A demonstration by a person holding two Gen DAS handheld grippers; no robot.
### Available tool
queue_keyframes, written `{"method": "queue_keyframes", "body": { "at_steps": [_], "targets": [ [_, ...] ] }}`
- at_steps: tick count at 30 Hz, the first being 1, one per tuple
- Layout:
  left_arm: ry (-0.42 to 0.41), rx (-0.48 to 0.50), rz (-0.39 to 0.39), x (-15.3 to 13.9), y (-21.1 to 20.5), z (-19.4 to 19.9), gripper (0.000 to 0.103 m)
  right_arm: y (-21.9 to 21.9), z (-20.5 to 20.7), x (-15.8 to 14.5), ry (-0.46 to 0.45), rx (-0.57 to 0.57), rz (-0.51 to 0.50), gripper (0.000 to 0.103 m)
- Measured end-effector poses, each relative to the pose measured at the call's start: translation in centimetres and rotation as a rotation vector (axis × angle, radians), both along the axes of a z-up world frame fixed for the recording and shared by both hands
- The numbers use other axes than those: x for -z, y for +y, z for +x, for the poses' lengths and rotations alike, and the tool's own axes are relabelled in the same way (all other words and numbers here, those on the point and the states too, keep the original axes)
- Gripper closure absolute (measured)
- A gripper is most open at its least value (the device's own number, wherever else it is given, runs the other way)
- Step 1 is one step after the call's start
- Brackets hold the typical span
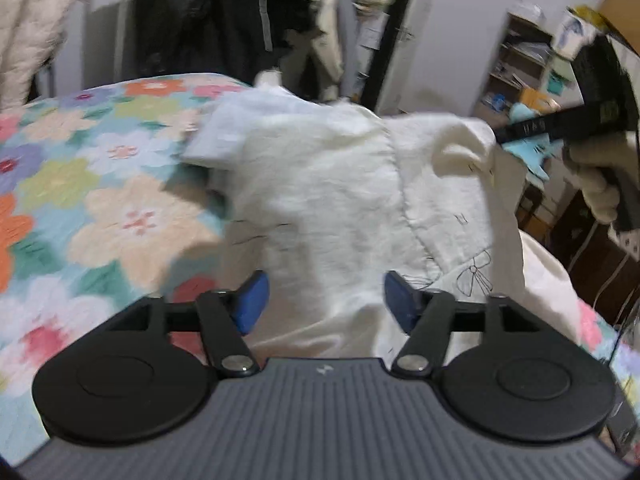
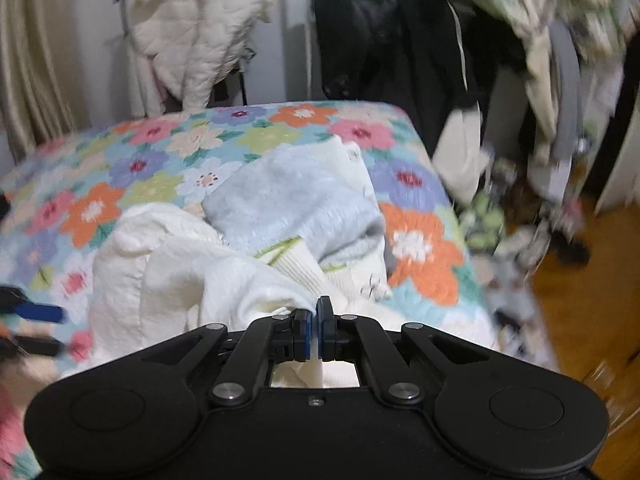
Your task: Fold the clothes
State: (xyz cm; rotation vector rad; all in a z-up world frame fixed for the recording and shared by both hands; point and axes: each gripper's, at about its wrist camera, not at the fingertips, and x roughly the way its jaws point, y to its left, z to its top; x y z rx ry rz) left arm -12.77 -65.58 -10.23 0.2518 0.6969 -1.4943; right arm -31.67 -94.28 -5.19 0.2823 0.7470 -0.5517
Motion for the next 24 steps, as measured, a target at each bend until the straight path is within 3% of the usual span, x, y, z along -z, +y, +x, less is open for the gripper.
{"method": "queue_keyframes", "body": {
  "at_steps": [2, 3, 5, 11, 14, 19, 24],
  "targets": [
    [0.036, -0.003, 0.029, 1.1, -1.6, -0.5, 0.031, -0.4, -0.3, 0.3, -0.018, -0.002, 0.025, 0.101],
    [0.054, -0.005, 0.043, 1.6, -2.3, -0.7, 0.052, -0.7, -0.4, 0.5, -0.027, -0.003, 0.038, 0.101],
    [-0.004, -0.040, 0.049, 0.4, -2.1, -0.6, 0.101, -0.9, -0.4, 0.8, -0.042, -0.019, 0.053, 0.101],
    [-0.178, -0.148, 0.064, -3.6, -1.5, -0.1, 0.101, 0.0, 0.8, 0.5, -0.082, -0.079, 0.054, 0.101],
    [-0.222, -0.252, -0.023, -8.3, 1.0, 3.1, 0.101, 0.8, 1.3, -0.6, -0.119, -0.105, 0.038, 0.101],
    [-0.261, -0.339, 0.032, -10.7, 6.5, 6.5, 0.101, 2.2, 2.5, -3.3, -0.281, -0.173, 0.085, 0.101],
    [-0.301, -0.426, 0.087, -13.1, 12.0, 9.9, 0.101, 5.6, 5.2, -5.8, -0.431, -0.317, 0.193, 0.101]
  ]
}}
